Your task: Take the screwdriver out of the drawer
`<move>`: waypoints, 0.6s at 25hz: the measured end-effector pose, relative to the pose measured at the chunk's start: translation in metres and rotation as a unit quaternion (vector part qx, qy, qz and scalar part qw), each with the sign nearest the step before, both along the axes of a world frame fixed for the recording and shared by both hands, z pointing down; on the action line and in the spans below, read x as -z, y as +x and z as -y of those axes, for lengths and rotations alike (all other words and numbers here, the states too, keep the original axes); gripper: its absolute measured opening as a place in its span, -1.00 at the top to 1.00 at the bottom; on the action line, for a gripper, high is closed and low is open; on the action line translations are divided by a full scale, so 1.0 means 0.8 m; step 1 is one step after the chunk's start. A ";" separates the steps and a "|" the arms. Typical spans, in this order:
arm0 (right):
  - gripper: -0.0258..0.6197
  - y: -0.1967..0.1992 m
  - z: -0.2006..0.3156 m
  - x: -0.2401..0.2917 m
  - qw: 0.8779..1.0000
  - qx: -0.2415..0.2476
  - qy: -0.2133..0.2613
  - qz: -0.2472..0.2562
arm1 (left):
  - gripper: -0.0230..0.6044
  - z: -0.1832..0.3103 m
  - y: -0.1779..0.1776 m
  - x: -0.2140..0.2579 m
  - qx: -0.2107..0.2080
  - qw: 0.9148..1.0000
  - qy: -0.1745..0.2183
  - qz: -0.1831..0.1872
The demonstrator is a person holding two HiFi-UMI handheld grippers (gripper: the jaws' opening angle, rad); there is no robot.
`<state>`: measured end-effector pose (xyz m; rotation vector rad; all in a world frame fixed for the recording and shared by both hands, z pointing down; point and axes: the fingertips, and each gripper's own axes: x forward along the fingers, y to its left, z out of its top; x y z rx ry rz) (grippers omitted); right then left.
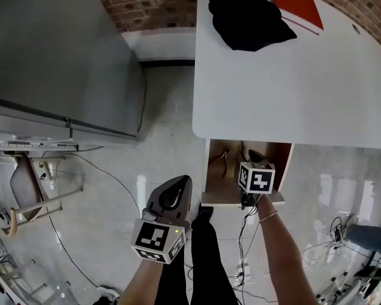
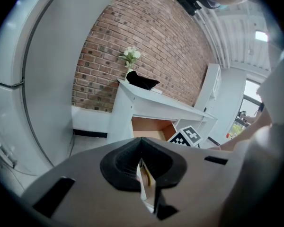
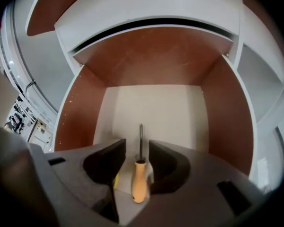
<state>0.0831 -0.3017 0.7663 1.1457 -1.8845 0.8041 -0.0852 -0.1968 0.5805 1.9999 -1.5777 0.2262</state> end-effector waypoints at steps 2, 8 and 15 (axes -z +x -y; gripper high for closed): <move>0.44 0.002 0.001 -0.008 1.000 0.005 -0.004 -0.006 | 0.95 0.000 -0.003 -0.005 0.003 1.000 -0.003 0.001; 0.45 -0.004 0.004 -0.025 1.000 0.016 -0.011 -0.018 | 0.95 -0.001 -0.007 -0.014 0.011 1.000 -0.008 0.000; 0.48 -0.003 0.008 -0.042 0.999 0.011 -0.014 -0.039 | 0.95 -0.009 -0.008 -0.021 0.020 1.000 -0.013 -0.004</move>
